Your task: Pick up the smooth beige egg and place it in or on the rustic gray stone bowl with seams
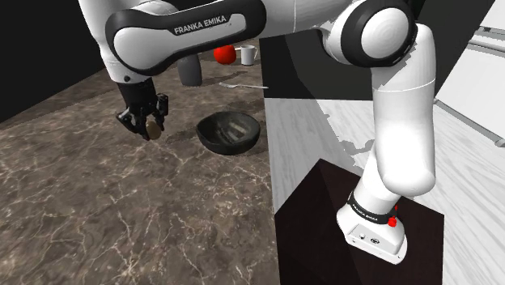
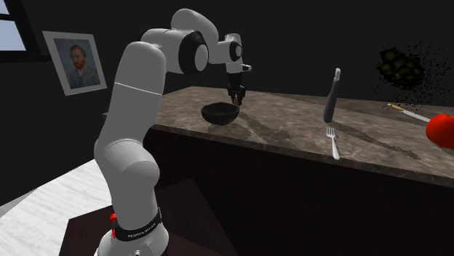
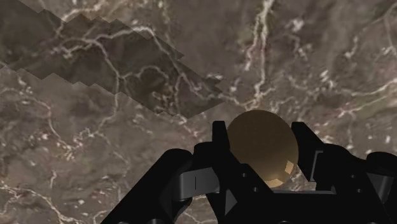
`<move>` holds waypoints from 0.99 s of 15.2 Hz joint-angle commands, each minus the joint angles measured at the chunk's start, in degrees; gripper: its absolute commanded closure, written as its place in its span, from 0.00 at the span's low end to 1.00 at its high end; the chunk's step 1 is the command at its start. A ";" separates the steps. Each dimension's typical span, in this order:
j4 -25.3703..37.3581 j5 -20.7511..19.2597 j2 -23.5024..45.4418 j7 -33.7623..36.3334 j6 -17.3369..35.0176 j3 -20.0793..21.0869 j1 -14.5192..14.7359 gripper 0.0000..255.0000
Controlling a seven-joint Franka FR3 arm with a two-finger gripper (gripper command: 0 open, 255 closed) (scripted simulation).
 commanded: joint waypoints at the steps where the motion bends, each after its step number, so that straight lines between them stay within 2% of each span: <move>1: 1.83 0.08 0.04 -0.33 -1.77 0.02 0.09 1.00; 15: 15.89 -0.46 2.15 -1.42 -13.67 0.14 2.03 1.00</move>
